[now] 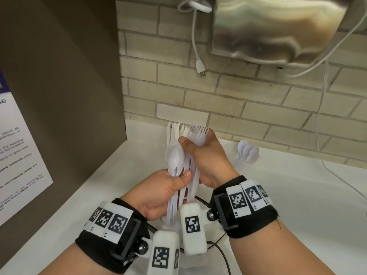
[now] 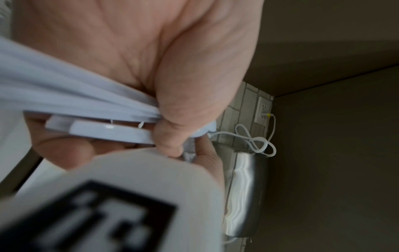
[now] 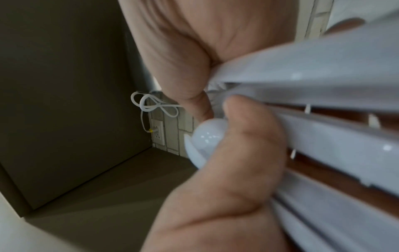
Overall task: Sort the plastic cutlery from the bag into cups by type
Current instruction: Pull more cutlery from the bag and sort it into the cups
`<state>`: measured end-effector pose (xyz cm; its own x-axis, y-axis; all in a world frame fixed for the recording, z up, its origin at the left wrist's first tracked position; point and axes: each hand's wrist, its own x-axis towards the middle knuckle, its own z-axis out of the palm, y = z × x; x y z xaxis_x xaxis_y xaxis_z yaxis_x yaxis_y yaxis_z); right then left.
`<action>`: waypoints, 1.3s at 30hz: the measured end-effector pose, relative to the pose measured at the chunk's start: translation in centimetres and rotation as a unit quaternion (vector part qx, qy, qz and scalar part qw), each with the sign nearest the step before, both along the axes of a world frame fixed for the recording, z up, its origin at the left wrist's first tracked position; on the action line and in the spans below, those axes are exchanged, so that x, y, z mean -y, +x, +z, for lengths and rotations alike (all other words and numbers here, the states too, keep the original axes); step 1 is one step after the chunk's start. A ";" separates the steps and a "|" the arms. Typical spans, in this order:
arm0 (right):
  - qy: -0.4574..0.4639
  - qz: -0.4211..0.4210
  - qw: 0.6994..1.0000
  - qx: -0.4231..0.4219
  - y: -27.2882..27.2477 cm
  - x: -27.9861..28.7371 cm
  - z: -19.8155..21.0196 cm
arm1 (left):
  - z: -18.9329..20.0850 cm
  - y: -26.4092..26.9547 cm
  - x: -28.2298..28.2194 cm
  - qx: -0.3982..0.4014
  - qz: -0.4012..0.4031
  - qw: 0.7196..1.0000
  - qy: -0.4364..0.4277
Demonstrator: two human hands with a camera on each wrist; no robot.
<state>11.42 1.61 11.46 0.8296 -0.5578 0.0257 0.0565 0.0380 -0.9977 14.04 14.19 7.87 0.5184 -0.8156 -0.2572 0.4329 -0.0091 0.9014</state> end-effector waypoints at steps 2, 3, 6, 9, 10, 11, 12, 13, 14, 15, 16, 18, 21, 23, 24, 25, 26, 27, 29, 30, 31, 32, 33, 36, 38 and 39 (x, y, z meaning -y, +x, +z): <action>0.004 -0.010 1.000 -0.004 0.3 0.2 -0.3 | 0.0 -0.1 0.0 -0.006 0.003 1.000 -0.003; 0.006 -0.014 1.000 -0.007 0.4 0.3 -0.4 | 0.0 -0.1 0.0 -0.007 0.005 1.000 -0.003; 0.019 -0.017 1.000 -0.004 0.8 1.2 -0.3 | 0.2 0.2 0.0 -0.010 0.020 1.000 0.002; 0.005 -0.058 0.998 0.039 1.4 3.3 1.0 | 0.3 0.7 -0.1 -0.033 0.049 0.998 -0.004; -0.025 -0.091 0.994 0.057 1.7 4.4 1.4 | 0.3 0.9 -0.2 -0.043 0.061 0.997 -0.007; -0.073 -0.135 0.985 0.073 2.1 5.8 1.8 | 0.3 1.1 -0.4 -0.048 0.072 0.996 -0.008; -0.129 -0.184 0.970 0.090 2.6 7.1 2.1 | 0.2 1.3 -0.6 -0.048 0.081 0.995 -0.008; -0.184 -0.225 0.951 0.106 3.1 8.3 2.3 | 0.2 1.4 -0.8 -0.046 0.087 0.995 -0.009; -0.231 -0.252 0.932 0.121 3.5 9.3 2.4 | 0.2 1.5 -1.0 -0.045 0.089 0.995 -0.011; -0.271 -0.264 0.917 0.128 4.0 10.2 2.2 | 0.1 1.5 -1.2 -0.045 0.090 0.995 -0.014; -0.310 -0.265 0.904 0.131 4.4 10.8 2.0 | 0.1 1.5 -1.3 -0.045 0.090 0.995 -0.017; -0.381 -0.251 0.880 0.132 5.3 11.8 1.1 | -0.1 1.5 -1.4 -0.043 0.087 0.995 -0.023; -0.442 -0.212 0.861 0.135 6.8 12.3 -0.4 | -0.5 1.8 -1.5 -0.038 0.091 0.995 -0.027; -0.458 -0.177 0.864 0.109 7.8 12.4 -1.5 | -0.7 2.0 -1.5 -0.038 0.092 0.995 -0.031; -0.460 -0.159 0.868 0.103 8.3 12.4 -2.1 | -0.7 2.1 -1.5 -0.039 0.091 0.994 -0.034; -0.461 -0.143 0.869 0.103 8.8 12.4 -2.7 | -0.8 2.2 -1.4 -0.043 0.091 0.994 -0.036; -0.465 -0.133 0.869 0.106 9.1 12.4 -3.4 | -0.8 2.4 -1.4 -0.047 0.090 0.994 -0.038; -0.465 -0.127 0.869 0.113 9.5 12.6 -4.0 | -0.8 2.5 -1.4 -0.049 0.089 0.994 -0.039; -0.431 -0.135 0.884 0.122 10.0 13.0 -5.0 | -0.9 2.6 -1.4 -0.049 0.088 0.994 -0.043; -0.395 -0.147 0.899 0.119 10.1 13.2 -5.3 | -1.0 2.6 -1.4 -0.049 0.087 0.994 -0.046; -0.351 -0.162 0.915 0.113 10.1 13.4 -5.4 | -1.0 2.6 -1.4 -0.049 0.086 0.994 -0.049; -0.307 -0.176 0.929 0.103 10.0 13.8 -5.7 | -1.1 2.6 -1.4 -0.048 0.086 0.994 -0.050; -0.264 -0.187 0.942 0.094 10.0 14.1 -5.9 | -1.2 2.6 -1.4 -0.048 0.086 0.994 -0.050; -0.167 -0.196 0.964 0.062 10.0 14.9 -6.8 | -1.3 2.6 -1.3 -0.045 0.085 0.994 -0.045; -0.150 -0.188 0.970 0.036 10.1 15.4 -7.6 | -1.4 2.5 -1.1 -0.045 0.085 0.994 -0.042; -0.147 -0.186 0.971 0.030 10.1 15.5 -7.9 | -1.4 2.4 -1.0 -0.044 0.087 0.994 -0.040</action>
